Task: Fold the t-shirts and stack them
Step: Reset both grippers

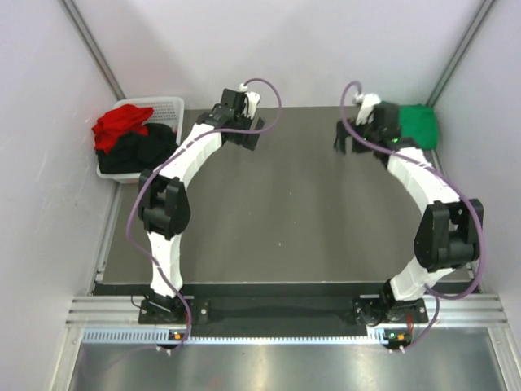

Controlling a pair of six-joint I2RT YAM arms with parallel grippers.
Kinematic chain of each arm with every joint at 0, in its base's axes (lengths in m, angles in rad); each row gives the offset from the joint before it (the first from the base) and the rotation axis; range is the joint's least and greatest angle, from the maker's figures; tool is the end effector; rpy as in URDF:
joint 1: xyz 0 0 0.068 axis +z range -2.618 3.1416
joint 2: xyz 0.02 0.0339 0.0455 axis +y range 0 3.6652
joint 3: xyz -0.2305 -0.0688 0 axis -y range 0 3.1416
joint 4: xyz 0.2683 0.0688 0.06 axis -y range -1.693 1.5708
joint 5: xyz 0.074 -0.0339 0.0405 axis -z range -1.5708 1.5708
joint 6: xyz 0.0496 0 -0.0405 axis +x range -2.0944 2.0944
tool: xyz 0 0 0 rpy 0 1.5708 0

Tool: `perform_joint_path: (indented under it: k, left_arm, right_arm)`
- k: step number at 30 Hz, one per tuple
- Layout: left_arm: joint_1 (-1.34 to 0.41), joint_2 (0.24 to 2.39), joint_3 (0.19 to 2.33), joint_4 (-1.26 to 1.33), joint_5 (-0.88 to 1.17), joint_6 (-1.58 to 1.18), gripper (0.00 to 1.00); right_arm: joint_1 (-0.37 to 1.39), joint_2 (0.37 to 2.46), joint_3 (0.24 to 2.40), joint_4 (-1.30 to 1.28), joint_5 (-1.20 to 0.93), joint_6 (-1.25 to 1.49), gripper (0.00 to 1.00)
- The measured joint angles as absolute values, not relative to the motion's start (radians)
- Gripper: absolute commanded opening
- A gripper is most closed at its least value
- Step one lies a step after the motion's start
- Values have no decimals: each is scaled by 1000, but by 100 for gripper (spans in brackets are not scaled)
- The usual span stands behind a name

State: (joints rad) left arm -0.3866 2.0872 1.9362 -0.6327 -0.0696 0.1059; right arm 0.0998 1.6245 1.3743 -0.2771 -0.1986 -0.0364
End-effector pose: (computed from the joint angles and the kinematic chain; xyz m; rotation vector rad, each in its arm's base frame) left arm 0.4603 -0.1836 0.2457 0.5405 2.2898 -0.0555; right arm 0.4101 0.0509 0.2737 -0.2620 2.0797 0.2465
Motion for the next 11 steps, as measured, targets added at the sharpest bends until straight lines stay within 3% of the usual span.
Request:
perform_joint_path:
  k: [4,11]
  left_arm:
    - [-385,2009,1893,-633,-92,106,98]
    - [-325,1921,1869,-629,-102,107,94]
  right_arm:
    - [228,1611,1262,-348,-106,-14,100]
    - [315,1517,1277,-375,-22,-38,100]
